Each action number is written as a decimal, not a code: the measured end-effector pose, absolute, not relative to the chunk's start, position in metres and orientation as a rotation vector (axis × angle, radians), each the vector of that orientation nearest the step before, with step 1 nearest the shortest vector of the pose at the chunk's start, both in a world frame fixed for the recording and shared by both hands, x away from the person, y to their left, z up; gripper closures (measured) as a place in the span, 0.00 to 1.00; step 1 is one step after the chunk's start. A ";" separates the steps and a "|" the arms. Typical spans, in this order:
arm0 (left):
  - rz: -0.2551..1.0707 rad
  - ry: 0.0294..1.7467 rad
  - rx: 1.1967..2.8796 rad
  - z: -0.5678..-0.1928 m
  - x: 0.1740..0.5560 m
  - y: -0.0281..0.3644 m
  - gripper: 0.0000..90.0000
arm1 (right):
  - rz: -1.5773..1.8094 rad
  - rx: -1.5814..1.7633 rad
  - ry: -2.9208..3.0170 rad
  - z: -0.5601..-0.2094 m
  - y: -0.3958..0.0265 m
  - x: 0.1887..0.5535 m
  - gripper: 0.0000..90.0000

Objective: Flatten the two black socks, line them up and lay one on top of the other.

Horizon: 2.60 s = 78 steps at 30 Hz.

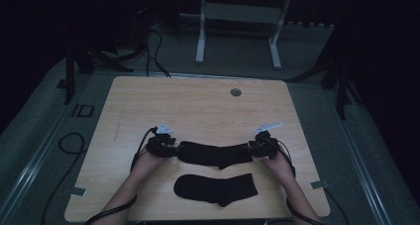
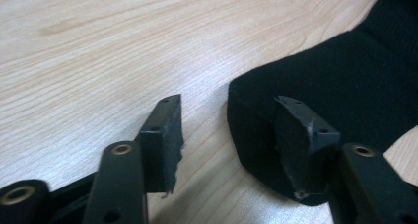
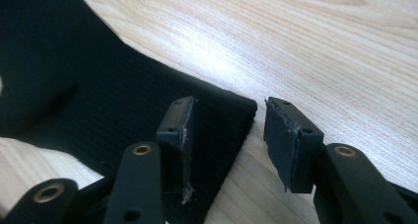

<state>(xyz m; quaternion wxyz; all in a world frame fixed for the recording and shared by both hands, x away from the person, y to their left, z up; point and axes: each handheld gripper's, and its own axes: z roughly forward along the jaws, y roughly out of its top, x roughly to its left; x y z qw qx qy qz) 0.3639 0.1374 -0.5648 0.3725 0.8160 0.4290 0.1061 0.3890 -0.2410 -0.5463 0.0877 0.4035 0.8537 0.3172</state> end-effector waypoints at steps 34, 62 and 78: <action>0.326 0.942 2.103 -0.527 0.339 0.131 0.97 | 1.039 1.036 2.509 -0.507 -0.226 0.370 0.94; 0.255 0.842 2.059 -0.479 0.274 0.141 0.97 | 1.184 0.909 2.450 -0.461 -0.244 0.288 0.94; 0.040 0.914 2.119 -0.545 0.253 0.135 0.97 | 1.088 1.044 2.579 -0.523 -0.254 0.261 0.93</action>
